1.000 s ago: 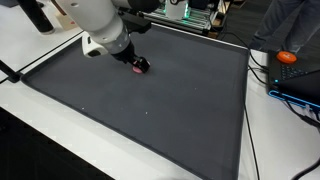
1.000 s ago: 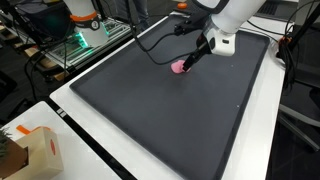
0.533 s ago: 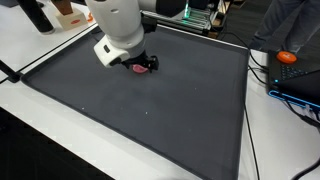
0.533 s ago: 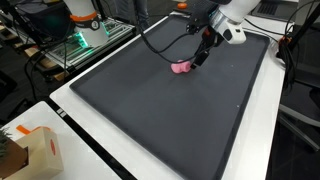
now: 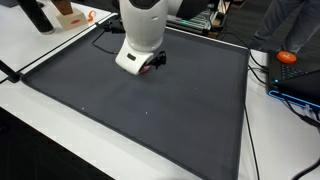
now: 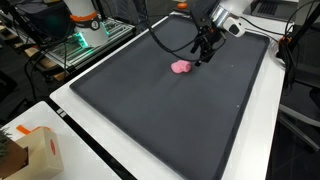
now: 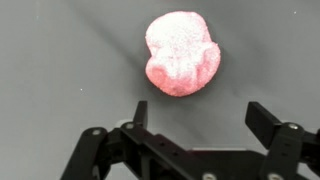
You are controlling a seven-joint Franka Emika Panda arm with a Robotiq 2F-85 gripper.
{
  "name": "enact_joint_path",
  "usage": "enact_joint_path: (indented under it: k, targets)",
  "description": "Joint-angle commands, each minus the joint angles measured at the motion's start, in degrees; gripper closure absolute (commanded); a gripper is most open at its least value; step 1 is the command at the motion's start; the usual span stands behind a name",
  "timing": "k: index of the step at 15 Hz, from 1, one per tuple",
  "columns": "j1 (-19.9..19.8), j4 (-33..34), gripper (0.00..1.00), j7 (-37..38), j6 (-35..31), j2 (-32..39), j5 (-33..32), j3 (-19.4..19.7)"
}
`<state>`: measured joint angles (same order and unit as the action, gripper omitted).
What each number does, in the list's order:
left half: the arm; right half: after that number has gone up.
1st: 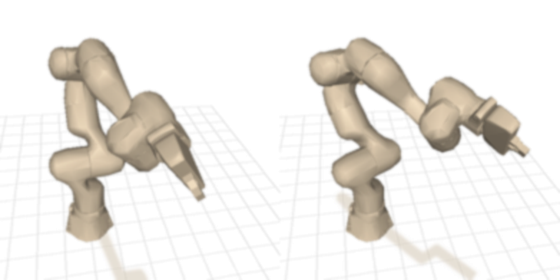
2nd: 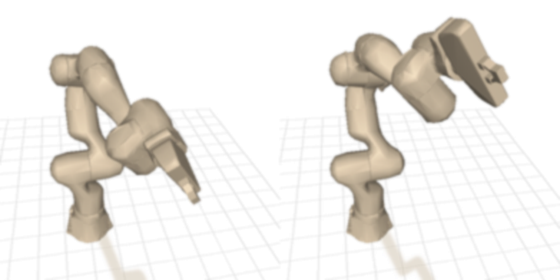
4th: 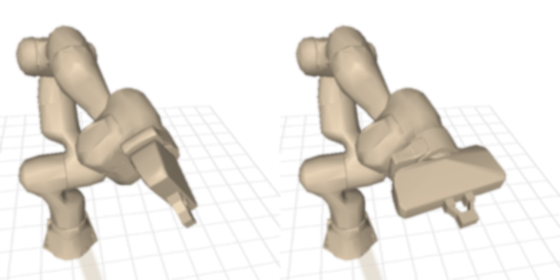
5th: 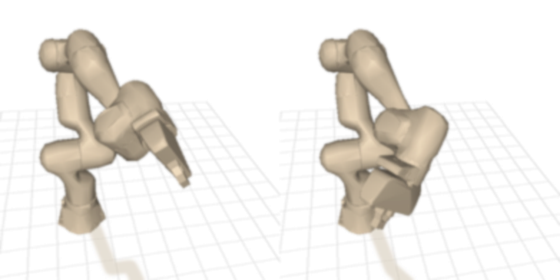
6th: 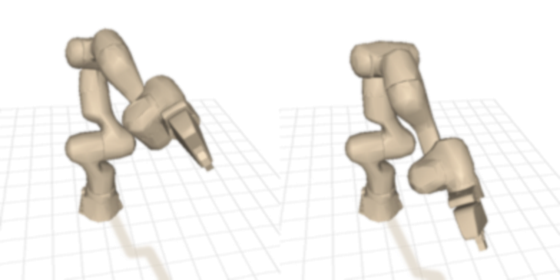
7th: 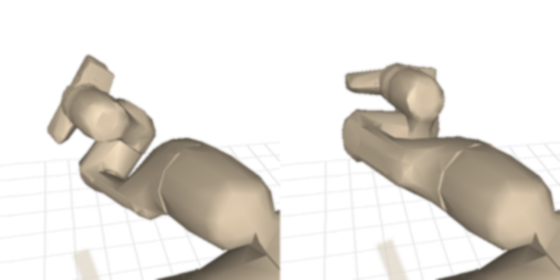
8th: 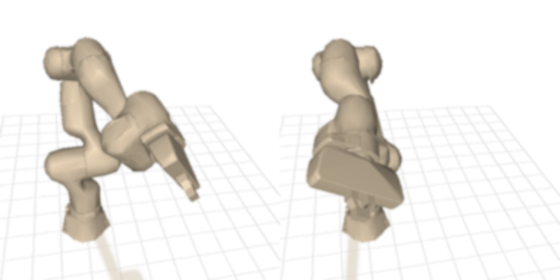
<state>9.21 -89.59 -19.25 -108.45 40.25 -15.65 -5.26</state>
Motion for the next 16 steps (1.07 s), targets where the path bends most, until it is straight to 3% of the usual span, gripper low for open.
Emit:
enact_joint_path:
  k: [1, 16]
  targets:
    - [0.1, -6.1, 0.00, -5.1, -2.5, -3.2, -3.8, -1.4]
    - [0.0, -22.3, 0.00, -15.2, -12.8, -12.2, -11.0, -4.1]
